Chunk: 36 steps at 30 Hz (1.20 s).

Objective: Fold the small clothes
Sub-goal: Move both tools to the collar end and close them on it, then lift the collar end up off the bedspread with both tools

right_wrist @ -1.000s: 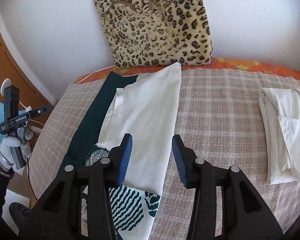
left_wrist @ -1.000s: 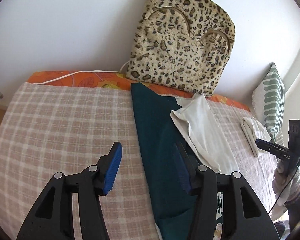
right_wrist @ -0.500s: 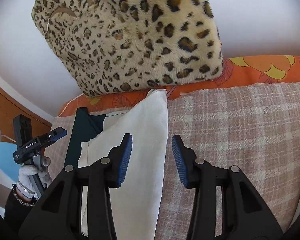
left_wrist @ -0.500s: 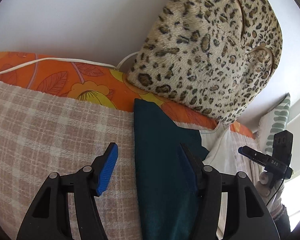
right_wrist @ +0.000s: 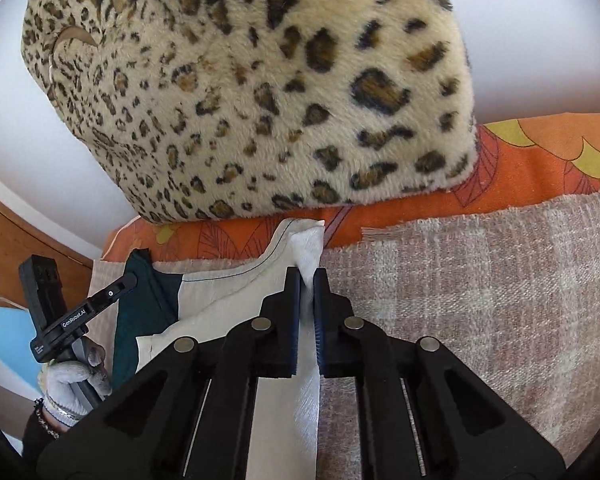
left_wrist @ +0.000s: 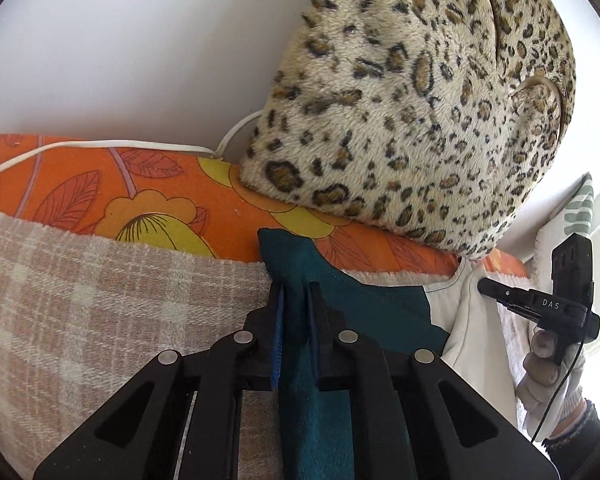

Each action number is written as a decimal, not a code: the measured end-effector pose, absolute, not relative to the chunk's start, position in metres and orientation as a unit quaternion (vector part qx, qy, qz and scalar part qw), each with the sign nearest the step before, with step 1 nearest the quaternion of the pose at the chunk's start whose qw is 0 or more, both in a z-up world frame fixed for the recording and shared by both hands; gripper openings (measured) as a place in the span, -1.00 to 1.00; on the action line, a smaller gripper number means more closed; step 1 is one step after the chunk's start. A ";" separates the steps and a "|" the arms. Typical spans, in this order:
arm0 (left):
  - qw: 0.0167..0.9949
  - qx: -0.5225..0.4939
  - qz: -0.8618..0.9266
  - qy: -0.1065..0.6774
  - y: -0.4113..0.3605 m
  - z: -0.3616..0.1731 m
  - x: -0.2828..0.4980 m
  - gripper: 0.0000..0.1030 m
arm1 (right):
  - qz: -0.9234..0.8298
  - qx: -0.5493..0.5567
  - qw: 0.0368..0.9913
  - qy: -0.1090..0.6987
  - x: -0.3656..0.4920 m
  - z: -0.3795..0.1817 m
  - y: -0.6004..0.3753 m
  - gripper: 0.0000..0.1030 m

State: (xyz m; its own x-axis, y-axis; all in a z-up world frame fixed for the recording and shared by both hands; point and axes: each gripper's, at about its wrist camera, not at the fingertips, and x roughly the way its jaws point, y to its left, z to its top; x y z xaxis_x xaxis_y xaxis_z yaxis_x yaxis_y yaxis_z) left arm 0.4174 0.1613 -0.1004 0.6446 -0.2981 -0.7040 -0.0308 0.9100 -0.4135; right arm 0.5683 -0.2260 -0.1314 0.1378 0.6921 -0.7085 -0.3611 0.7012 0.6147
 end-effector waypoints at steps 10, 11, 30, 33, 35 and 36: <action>0.884 -0.235 -0.057 0.400 0.178 -0.098 0.416 -0.59 | 0.367 0.176 0.722 0.560 0.578 -0.132 -0.236 -0.78; 0.878 -0.258 -0.064 0.397 0.185 -0.099 0.415 -0.53 | 0.374 0.189 0.715 0.559 0.580 -0.133 -0.240 -0.73; 0.879 -0.237 -0.115 0.398 0.159 -0.107 0.439 -0.93 | 0.384 0.152 0.736 0.537 0.588 -0.130 -0.217 -0.89; 0.882 -0.239 -0.122 0.388 0.160 -0.101 0.435 -0.93 | 0.385 0.153 0.743 0.526 0.585 -0.119 -0.216 -0.90; 0.884 -0.234 -0.129 0.384 0.161 -0.096 0.430 -0.94 | 0.390 0.158 0.743 0.521 0.585 -0.111 -0.220 -0.90; 0.885 -0.231 -0.131 0.381 0.160 -0.092 0.428 -0.94 | 0.392 0.160 0.743 0.518 0.584 -0.107 -0.222 -0.90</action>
State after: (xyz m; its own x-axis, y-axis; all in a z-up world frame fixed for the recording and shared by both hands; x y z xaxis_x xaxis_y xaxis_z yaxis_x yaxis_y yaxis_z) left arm 0.4284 0.1598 -0.0924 0.6746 -0.4090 -0.6146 0.0564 0.8586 -0.5095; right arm 0.5845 -0.2216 -0.1069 0.1556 0.7490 -0.6440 -0.4165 0.6410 0.6448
